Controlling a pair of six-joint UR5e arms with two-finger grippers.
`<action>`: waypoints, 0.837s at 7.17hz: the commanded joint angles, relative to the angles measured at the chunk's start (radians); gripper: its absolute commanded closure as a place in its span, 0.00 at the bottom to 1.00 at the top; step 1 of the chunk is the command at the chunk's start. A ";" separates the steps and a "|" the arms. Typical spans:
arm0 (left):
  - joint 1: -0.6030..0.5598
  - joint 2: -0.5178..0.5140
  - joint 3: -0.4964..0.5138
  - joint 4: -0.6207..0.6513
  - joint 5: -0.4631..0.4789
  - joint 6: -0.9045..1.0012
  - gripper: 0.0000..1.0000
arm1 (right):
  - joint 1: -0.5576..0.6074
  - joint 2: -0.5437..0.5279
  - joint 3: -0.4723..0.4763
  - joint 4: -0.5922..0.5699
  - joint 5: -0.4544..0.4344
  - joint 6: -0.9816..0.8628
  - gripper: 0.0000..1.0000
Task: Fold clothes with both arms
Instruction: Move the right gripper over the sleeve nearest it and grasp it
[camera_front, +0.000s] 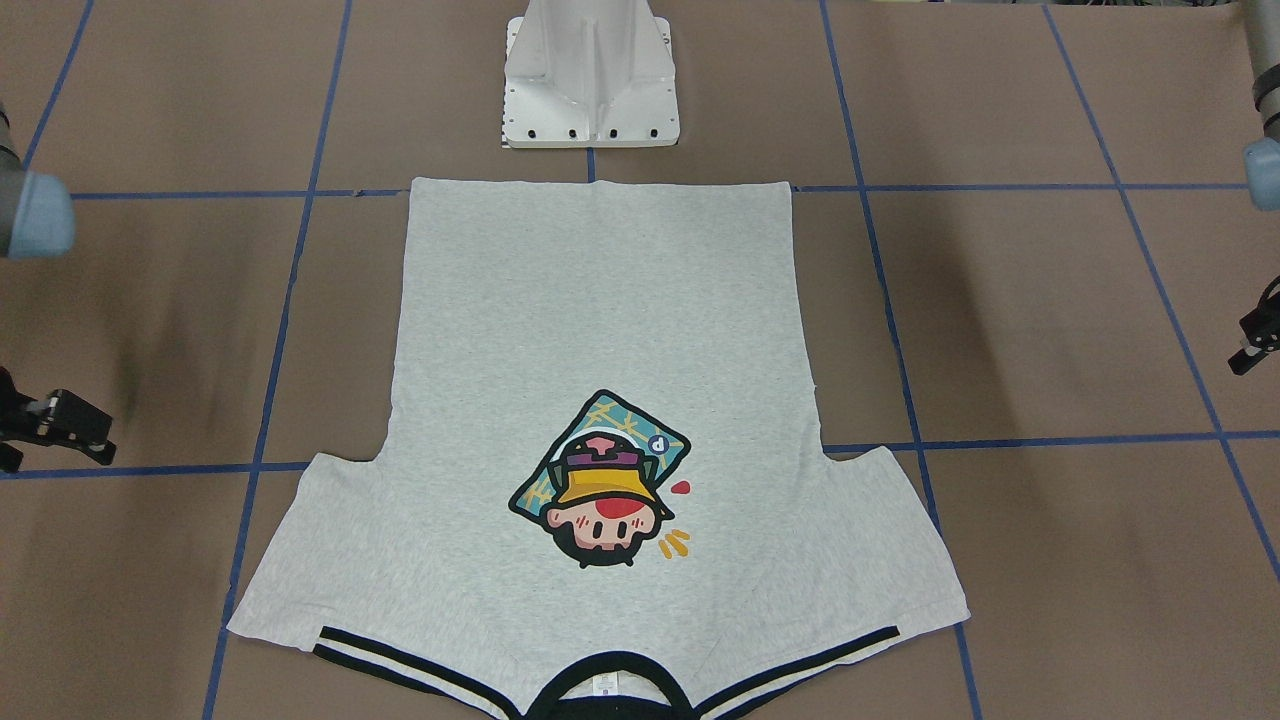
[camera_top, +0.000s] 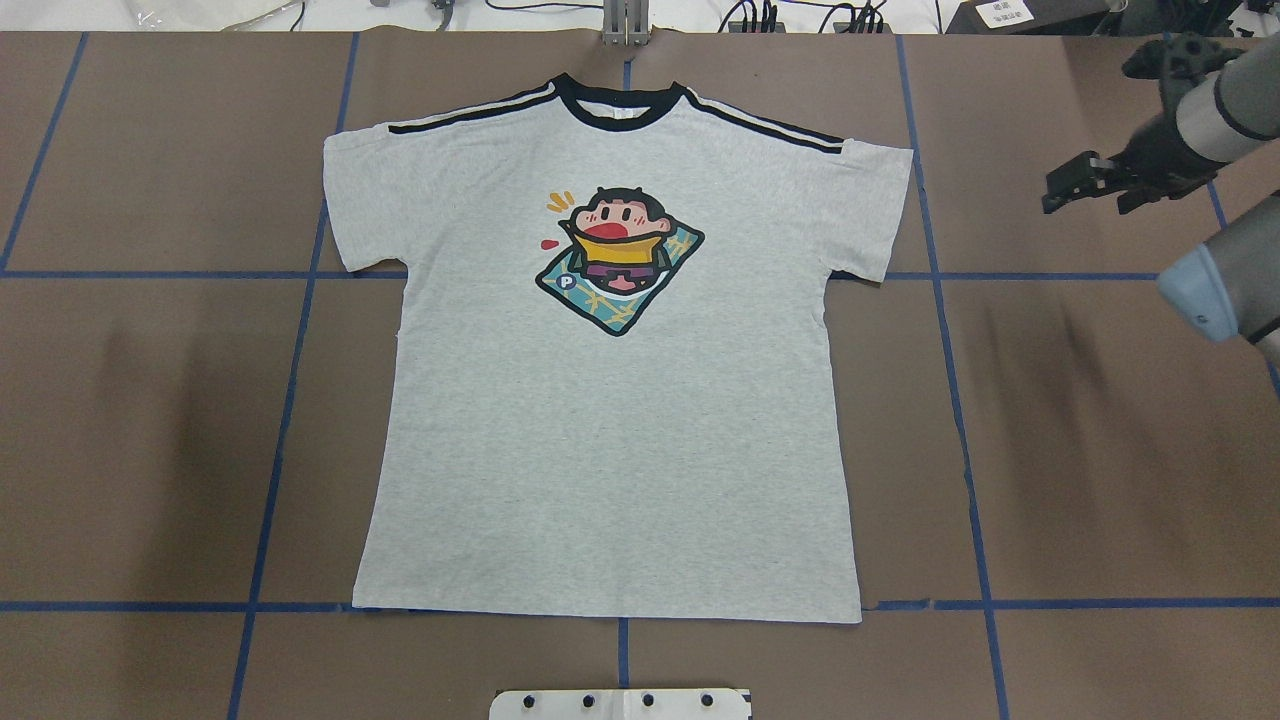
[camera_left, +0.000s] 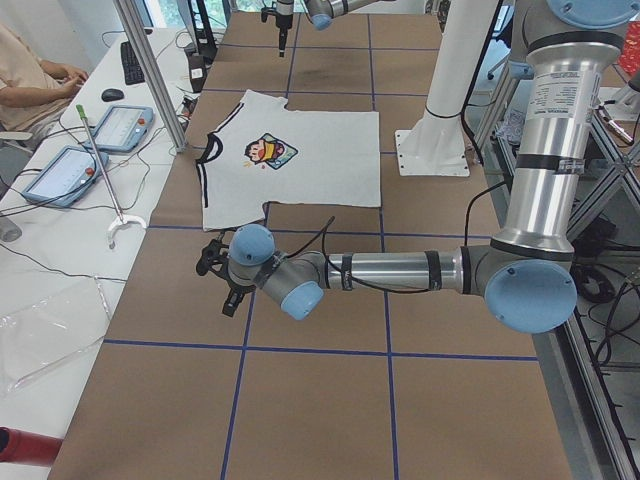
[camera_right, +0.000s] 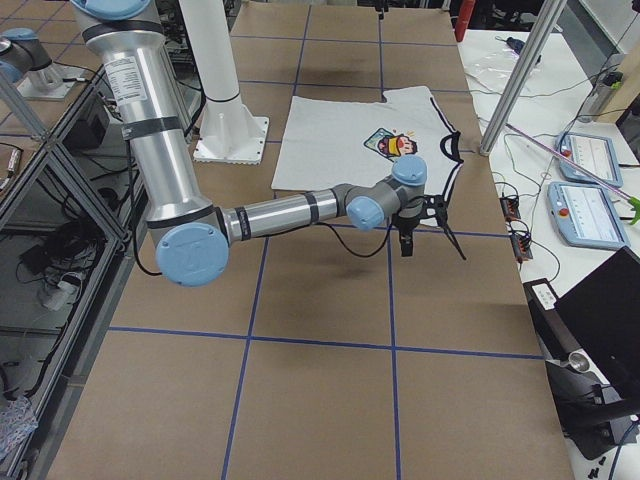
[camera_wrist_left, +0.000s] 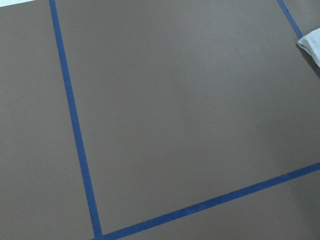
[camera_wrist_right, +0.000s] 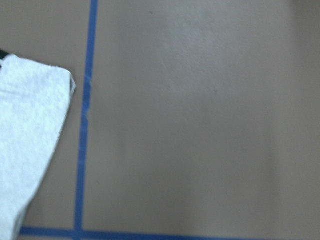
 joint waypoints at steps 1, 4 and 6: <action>0.007 -0.009 0.000 -0.002 0.005 0.008 0.00 | -0.048 0.167 -0.299 0.379 -0.081 0.269 0.00; 0.008 -0.004 0.007 -0.053 0.010 0.011 0.00 | -0.169 0.213 -0.391 0.512 -0.393 0.385 0.00; 0.011 -0.002 0.004 -0.057 0.009 0.013 0.00 | -0.212 0.247 -0.419 0.522 -0.497 0.462 0.01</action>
